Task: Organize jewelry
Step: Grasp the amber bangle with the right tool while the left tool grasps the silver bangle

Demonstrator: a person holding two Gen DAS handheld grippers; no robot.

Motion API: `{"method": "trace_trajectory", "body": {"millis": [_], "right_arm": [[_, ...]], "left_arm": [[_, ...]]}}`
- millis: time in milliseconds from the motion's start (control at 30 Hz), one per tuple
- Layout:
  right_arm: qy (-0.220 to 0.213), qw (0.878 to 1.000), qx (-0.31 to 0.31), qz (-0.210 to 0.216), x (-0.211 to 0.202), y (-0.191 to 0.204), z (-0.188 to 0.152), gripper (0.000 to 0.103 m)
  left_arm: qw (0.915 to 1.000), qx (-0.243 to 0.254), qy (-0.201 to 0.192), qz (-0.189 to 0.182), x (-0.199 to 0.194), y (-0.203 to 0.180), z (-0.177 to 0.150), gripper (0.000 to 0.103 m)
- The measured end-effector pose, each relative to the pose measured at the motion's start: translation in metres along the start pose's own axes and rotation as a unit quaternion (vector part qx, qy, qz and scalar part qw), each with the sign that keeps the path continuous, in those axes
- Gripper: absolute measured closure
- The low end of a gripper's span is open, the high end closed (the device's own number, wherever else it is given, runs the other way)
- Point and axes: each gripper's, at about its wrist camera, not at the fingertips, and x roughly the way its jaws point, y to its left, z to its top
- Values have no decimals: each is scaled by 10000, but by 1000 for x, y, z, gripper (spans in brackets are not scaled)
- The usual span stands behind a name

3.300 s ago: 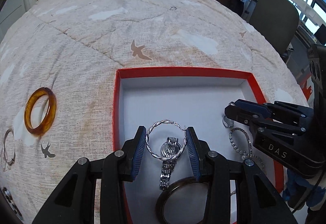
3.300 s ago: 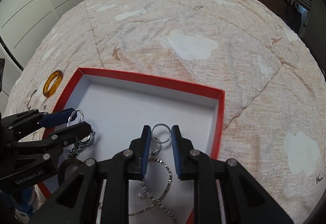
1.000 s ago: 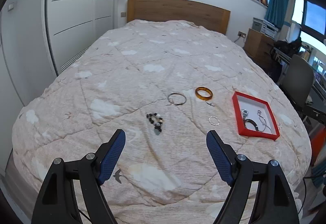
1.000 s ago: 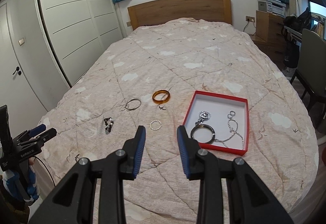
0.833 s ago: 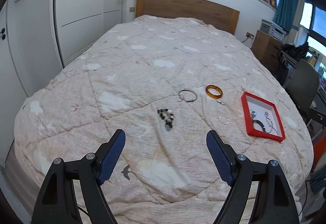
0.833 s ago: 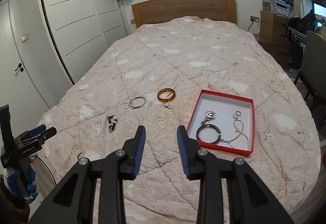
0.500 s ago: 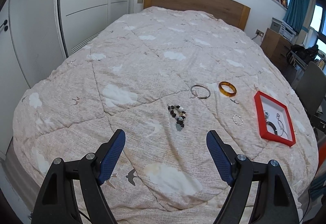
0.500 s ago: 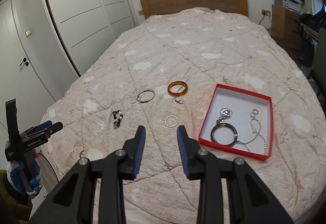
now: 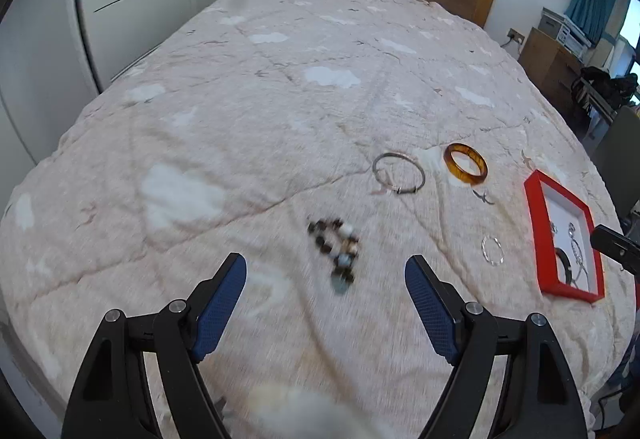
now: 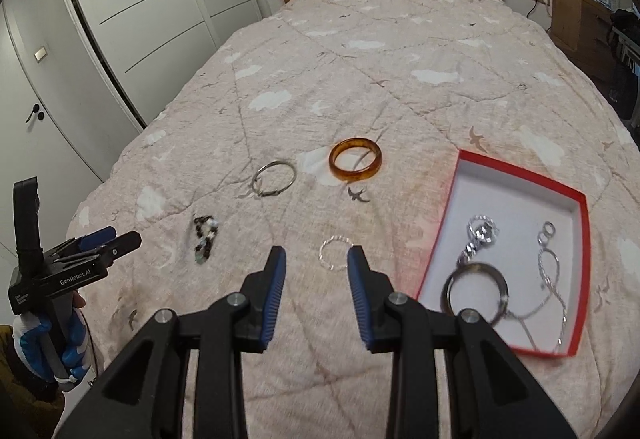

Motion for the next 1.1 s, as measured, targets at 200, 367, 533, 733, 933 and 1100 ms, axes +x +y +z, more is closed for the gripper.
{"method": "trace_trajectory", "body": {"millis": [200,367,533,733,933,1100], "right_arm": [[130,9995,249,-133,64,-26,43,72],[255,9978,574,-233,119,-50,71,72],[393,9973,515,-345,165,-57,86,72],[652,9952,549,-490,202,-64,90,72],[826,9925,753,-492,225,-72,86,72],[938,9915,787,-449,237,-75,85,71]], "left_arm": [[9995,147,231,-123,67,-21,44,25],[9985,206,473,-165,123,-35,69,34],[9965,297,780,-40,166,-45,76,41],[9939,480,959,242,191,-54,74,41],[9917,640,1019,462,205,-62,73,39],[9909,634,1008,631,214,-70,75,41]]}}
